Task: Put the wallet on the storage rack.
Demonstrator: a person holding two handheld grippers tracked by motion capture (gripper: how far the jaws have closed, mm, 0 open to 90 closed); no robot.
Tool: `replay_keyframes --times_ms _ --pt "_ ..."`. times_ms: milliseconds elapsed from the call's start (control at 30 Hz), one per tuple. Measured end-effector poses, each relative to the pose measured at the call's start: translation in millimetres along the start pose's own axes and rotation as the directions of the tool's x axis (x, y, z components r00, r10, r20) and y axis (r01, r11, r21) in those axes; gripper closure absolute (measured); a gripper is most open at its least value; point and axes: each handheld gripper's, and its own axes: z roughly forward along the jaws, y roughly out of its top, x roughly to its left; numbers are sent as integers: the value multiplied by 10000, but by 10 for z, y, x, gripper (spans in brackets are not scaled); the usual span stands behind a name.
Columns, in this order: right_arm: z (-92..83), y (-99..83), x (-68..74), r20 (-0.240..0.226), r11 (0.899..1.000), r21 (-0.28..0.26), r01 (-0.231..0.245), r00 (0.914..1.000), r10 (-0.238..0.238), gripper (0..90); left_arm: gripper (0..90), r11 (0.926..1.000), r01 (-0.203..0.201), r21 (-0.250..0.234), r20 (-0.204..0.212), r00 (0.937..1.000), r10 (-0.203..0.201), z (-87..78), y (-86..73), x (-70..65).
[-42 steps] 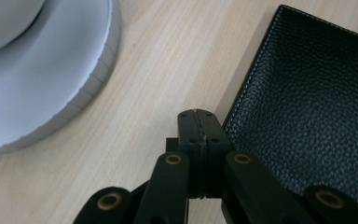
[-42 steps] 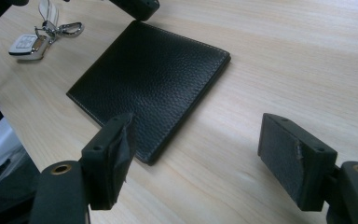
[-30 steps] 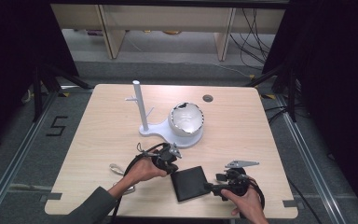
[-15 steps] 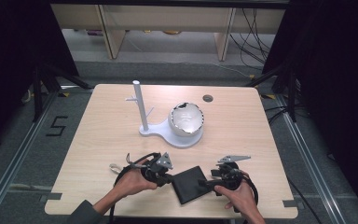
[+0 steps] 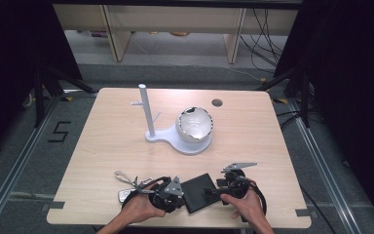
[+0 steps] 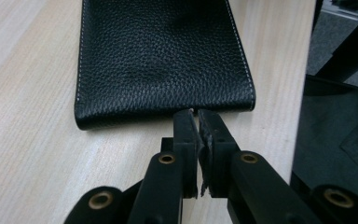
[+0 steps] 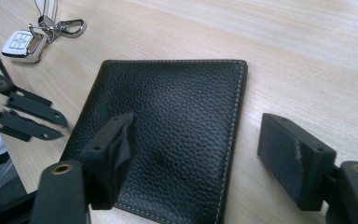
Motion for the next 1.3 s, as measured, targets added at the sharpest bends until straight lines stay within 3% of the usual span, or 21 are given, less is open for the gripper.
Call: replay_keyframes --times_ms 67,100,233,300,333,367,433,467,500,533,567,633,667,700,767,833,867,900,1100,1233,1300 --pt "16 -3 14 2 9998 -8 -218 9998 218 297 853 10000 18 1 6 10000 -18 11 0 -2" --pt "24 -5 7 -279 9996 -32 -284 9992 283 302 853 10000 -8 0 -50 10000 8 10 -1 -8" --pt "20 5 -7 -217 9996 -20 -281 9994 280 315 854 10000 12 80 -94 10000 -11 25 0 -7" --pt "27 6 1 -274 9991 21 -423 9987 423 324 854 10000 -9 -37 -93 10000 9 34 3 -13" --pt "39 8 -4 -470 9992 -6 -407 9981 407 333 854 9994 234 -271 -100 9997 -237 54 2 -38" --pt "36 6 32 -525 9958 77 -908 9945 911 332 855 10000 36 6 -129 9999 -36 42 4 -31" --pt "46 14 -23 -392 9995 -137 -272 9989 267 330 856 10000 -44 -36 -177 9998 44 51 7 -33" --pt "46 10 15 -471 9963 -76 -851 9953 847 322 856 10000 -46 -18 -205 9998 45 54 7 -32" --pt "44 8 16 -505 9955 -83 -944 9943 938 320 855 10000 1 -59 -232 9997 -3 59 7 -39" --pt "46 6 -12 -389 9977 -230 -639 9973 630 318 855 10000 -38 -52 -218 9998 37 60 8 -41" --pt "44 -6 5 -506 9937 -260 -1086 9929 1072 319 855 9995 155 -265 -201 9997 -160 72 5 -59" --pt "31 -24 -22 -746 9875 -345 -1539 9857 1511 320 855 10000 -40 -58 -136 9999 39 60 1 -58" --pt "26 -39 -55 -812 9869 -447 -1552 9852 1512 324 855 9997 122 -226 -124 9998 -125 71 2 -81" --pt "25 -56 -64 -1042 9833 -429 -1770 9796 1718 336 855 9998 -203 -37 -221 9996 202 57 3 -74" --pt "14 -88 -73 -1306 9767 -421 -2105 9703 2035 423 855 9998 -169 -69 -150 9997 168 63 6 -80" --pt "52 -123 -76 -2045 9700 -300 -2413 9514 2303 477 856 9996 2 -273 -176 9998 -7 82 12 -105" --pt "27 -114 -31 -1979 9650 -244 -2613 9474 2515 498 856 9996 2 -273 -176 9998 -7 82 12 -105" --pt "12 -98 -23 -1840 9742 -389 -2223 9599 2117 526 855 9996 -261 -71 -138 9996 260 71 15 -93" --pt "-36 -72 -81 -2165 9817 -571 -1814 9622 1652 631 851 9997 -249 -83 -132 9996 247 73 17 -94" --pt "-73 -47 -71 -2452 9805 -779 -1806 9567 1567 723 848 9996 -280 -21 -199 9994 279 67 20 -101" --pt "-101 -25 -44 -2695 9780 -742 -1950 9481 1686 770 837 9995 -300 13 -206 9993 300 70 30 -113"
